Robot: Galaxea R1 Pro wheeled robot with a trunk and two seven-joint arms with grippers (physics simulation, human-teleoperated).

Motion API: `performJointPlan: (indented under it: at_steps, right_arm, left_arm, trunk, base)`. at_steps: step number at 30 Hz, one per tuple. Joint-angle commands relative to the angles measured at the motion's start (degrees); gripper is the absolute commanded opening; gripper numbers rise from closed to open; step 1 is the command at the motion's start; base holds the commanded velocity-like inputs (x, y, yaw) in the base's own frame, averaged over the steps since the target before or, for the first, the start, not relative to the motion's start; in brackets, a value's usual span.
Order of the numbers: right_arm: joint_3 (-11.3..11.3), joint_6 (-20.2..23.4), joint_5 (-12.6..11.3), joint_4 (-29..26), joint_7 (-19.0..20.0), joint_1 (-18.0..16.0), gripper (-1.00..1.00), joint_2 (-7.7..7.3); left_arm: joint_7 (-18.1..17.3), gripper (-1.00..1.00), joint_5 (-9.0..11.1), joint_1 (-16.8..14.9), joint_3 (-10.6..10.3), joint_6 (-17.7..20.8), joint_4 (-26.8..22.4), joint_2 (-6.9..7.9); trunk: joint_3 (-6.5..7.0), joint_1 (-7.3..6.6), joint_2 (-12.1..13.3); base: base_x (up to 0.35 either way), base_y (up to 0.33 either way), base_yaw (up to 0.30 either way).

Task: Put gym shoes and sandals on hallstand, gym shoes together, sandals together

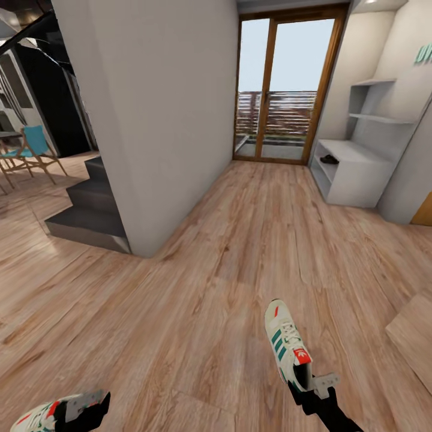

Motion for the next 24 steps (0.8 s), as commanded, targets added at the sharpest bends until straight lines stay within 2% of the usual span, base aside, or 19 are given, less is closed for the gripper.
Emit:
performJointPlan:
  at_steps: [1,17,24]
  right_arm:
    - [0.2,-0.1,-0.6,0.0,0.4,0.0,-1.00,-0.02]
    - [0.2,-0.1,-0.7,0.0,0.4,0.0,-1.00,0.06]
    - [0.2,0.0,-0.7,0.0,0.4,0.0,-1.00,0.15]
  left_arm:
    - [-0.4,1.00,-0.6,-0.1,0.5,-0.2,0.0,-0.04]
    - [-0.4,1.00,0.0,-0.1,0.6,-0.2,-0.1,-0.04]
    - [-0.5,1.00,0.0,-0.1,0.6,-0.2,-0.1,-0.04]
  trunk:
    - [-0.05,0.02,0.0]
    - [-0.05,0.02,0.0]
    - [-0.05,0.02,0.0]
  base:
    - [0.280,-0.166,0.137]
    - [0.282,-0.165,0.262]
    - [0.284,-0.041,0.278]
